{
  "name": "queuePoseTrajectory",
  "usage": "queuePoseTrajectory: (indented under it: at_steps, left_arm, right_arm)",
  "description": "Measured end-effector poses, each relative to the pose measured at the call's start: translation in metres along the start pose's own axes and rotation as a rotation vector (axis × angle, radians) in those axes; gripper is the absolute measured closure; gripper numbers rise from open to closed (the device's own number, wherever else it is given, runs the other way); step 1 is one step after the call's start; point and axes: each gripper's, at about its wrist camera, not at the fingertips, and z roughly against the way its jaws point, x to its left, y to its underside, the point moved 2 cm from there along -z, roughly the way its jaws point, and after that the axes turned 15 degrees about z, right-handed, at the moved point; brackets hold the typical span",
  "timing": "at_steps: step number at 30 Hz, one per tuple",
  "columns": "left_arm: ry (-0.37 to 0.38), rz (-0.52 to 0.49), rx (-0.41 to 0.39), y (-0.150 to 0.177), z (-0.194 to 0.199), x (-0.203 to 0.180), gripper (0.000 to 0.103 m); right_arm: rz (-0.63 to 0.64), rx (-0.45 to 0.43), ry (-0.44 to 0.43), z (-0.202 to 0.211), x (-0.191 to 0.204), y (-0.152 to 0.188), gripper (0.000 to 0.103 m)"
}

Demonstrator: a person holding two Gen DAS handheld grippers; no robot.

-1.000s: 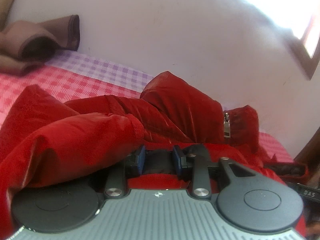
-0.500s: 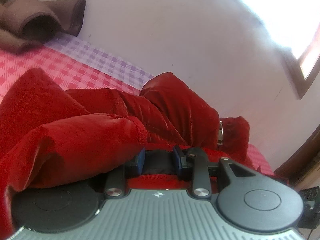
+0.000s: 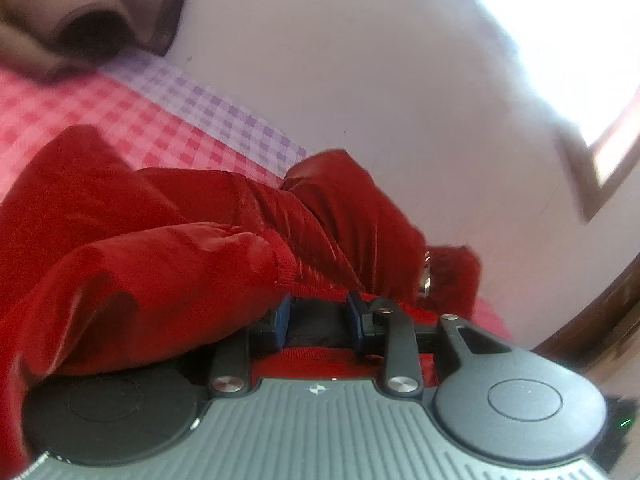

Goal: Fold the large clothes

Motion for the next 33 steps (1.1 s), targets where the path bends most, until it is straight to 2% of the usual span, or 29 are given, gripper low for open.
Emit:
queuePoseTrajectory:
  at_steps: [4,6,8,12,14,17,19,20,21,22,23,24,25,27,28,30,33]
  left_arm:
    - [0.014,0.011,-0.051,-0.003,0.028,0.001,0.064]
    - [-0.003,-0.04,-0.075,-0.002,0.042,-0.005,0.052]
    - [-0.015,-0.069,-0.093,-0.003,0.054,-0.007,0.045]
    - [-0.086,-0.093,-0.031,-0.002,0.05,0.004,0.055]
    - [-0.087,-0.094,-0.04,-0.001,0.049,0.005,0.055]
    - [-0.063,-0.057,-0.061,-0.001,0.049,0.017,0.063]
    - [-0.052,-0.051,-0.067,-0.001,0.055,0.016,0.064]
    - [-0.051,-0.07,-0.07,-0.001,0.06,0.012,0.058]
    - [-0.041,-0.083,-0.069,-0.001,0.066,0.008,0.046]
    - [-0.028,-0.095,-0.069,-0.002,0.074,0.004,0.039]
    - [-0.02,-0.104,-0.078,-0.005,0.085,-0.001,0.027]
    - [-0.021,-0.11,-0.096,-0.008,0.095,-0.004,0.007]
    - [-0.02,-0.118,-0.139,-0.013,0.111,-0.007,0.001]
    - [-0.01,-0.147,-0.214,-0.026,0.144,-0.009,0.0]
    - [-0.01,-0.153,-0.217,-0.033,0.153,-0.007,0.0]
    - [-0.038,-0.151,-0.179,-0.047,0.163,0.003,0.0]
    - [-0.066,-0.122,-0.042,-0.055,0.156,0.027,0.0]
  right_arm:
    - [0.012,0.001,0.007,0.001,0.0,0.001,0.103]
    - [0.005,-0.001,0.002,0.001,-0.001,0.001,0.103]
    - [0.003,-0.004,0.001,0.002,-0.002,0.001,0.103]
    - [0.004,-0.012,0.0,0.004,-0.001,0.002,0.103]
    - [0.007,-0.016,0.002,0.004,0.0,0.002,0.103]
    - [0.015,-0.018,0.009,0.005,0.002,0.002,0.103]
    - [0.017,-0.019,0.012,0.006,0.003,0.002,0.103]
    - [0.021,-0.019,0.015,0.007,0.004,0.002,0.103]
    - [0.025,-0.018,0.017,0.007,0.004,0.002,0.103]
    - [0.028,-0.018,0.02,0.007,0.005,0.002,0.103]
    - [0.029,-0.019,0.02,0.007,0.005,0.002,0.103]
    - [0.027,-0.019,0.019,0.007,0.005,0.002,0.103]
    - [0.025,-0.019,0.018,0.007,0.005,0.002,0.103]
    - [0.02,-0.021,0.016,0.007,0.004,0.002,0.103]
    - [0.018,-0.022,0.015,0.007,0.004,0.002,0.103]
    - [0.018,-0.026,0.014,0.007,0.004,0.002,0.103]
    - [0.019,-0.029,0.017,0.008,0.005,0.002,0.103]
